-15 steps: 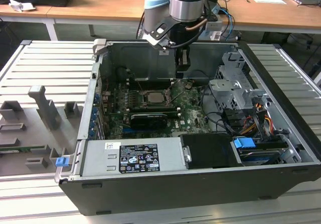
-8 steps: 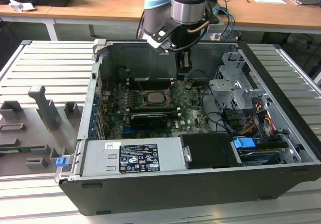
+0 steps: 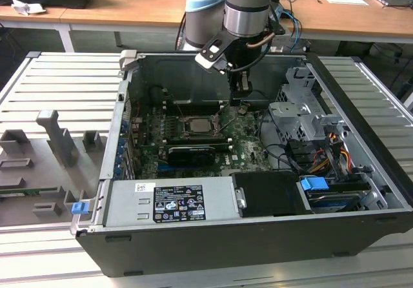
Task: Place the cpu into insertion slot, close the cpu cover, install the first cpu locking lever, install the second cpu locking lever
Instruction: 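Close the cpu cover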
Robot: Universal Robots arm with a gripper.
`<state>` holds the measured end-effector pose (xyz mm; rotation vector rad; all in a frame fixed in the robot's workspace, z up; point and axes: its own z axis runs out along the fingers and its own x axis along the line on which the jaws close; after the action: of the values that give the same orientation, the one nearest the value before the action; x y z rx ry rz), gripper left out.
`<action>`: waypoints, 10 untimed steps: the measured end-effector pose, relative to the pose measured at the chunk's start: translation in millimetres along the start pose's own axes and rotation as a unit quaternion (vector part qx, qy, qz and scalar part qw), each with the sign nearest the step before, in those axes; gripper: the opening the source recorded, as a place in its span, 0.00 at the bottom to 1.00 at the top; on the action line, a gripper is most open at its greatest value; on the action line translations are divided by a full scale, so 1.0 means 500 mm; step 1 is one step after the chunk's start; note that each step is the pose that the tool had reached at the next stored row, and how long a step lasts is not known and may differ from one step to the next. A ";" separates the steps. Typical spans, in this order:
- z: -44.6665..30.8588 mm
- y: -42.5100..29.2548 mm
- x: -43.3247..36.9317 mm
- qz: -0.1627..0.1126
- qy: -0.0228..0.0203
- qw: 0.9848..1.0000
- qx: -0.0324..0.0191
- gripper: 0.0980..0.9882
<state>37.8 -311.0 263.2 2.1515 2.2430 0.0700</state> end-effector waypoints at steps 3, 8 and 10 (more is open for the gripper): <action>0.008 0.026 -0.001 0.005 0.000 1.000 0.000 0.01; 0.022 0.014 -0.004 0.012 -0.001 1.000 0.001 0.01; 0.023 0.009 -0.004 0.013 -0.001 1.000 0.001 0.01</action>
<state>43.0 -312.6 252.0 2.1801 2.2162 0.0674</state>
